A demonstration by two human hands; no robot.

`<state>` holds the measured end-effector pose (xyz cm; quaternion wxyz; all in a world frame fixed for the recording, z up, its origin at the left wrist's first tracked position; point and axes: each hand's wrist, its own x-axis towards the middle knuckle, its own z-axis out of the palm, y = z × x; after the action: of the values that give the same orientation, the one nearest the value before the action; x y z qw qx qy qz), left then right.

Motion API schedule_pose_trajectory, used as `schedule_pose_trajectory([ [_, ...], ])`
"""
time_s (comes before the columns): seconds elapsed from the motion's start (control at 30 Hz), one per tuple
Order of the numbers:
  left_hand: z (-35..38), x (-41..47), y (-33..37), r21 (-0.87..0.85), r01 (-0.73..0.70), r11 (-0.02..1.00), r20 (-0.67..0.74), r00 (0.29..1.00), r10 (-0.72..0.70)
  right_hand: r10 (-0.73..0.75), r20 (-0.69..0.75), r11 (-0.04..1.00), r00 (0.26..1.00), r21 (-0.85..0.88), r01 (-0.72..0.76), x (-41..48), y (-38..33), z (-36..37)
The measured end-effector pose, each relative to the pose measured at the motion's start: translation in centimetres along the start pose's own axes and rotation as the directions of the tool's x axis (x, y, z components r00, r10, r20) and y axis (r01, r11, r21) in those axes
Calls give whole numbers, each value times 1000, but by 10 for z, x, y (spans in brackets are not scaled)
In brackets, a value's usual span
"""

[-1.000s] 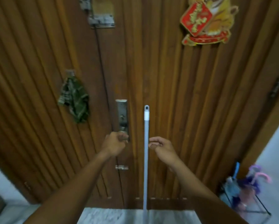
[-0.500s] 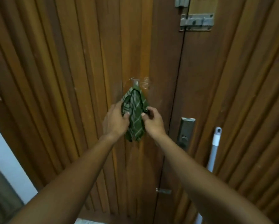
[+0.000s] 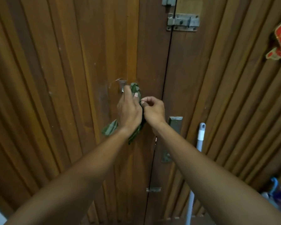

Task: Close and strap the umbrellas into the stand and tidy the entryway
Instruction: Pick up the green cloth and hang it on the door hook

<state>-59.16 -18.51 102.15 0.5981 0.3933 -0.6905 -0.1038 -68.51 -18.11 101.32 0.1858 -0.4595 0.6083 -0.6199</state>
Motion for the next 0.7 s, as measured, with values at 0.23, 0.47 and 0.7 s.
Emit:
schedule_pose_trajectory([
  [0.23,51,-34,95,-239,-27,971,432,892,131,130,149,972,980,175,-156,-43,8,-147],
  [0.47,134,-147,197,-255,3,967,783,588,204,409,99,912,907,-16,-410,-134,82,-364],
  [0.7,242,-321,278,-214,-227,950,920,282,274,592,22,796,806,-175,-580,-260,153,-564],
])
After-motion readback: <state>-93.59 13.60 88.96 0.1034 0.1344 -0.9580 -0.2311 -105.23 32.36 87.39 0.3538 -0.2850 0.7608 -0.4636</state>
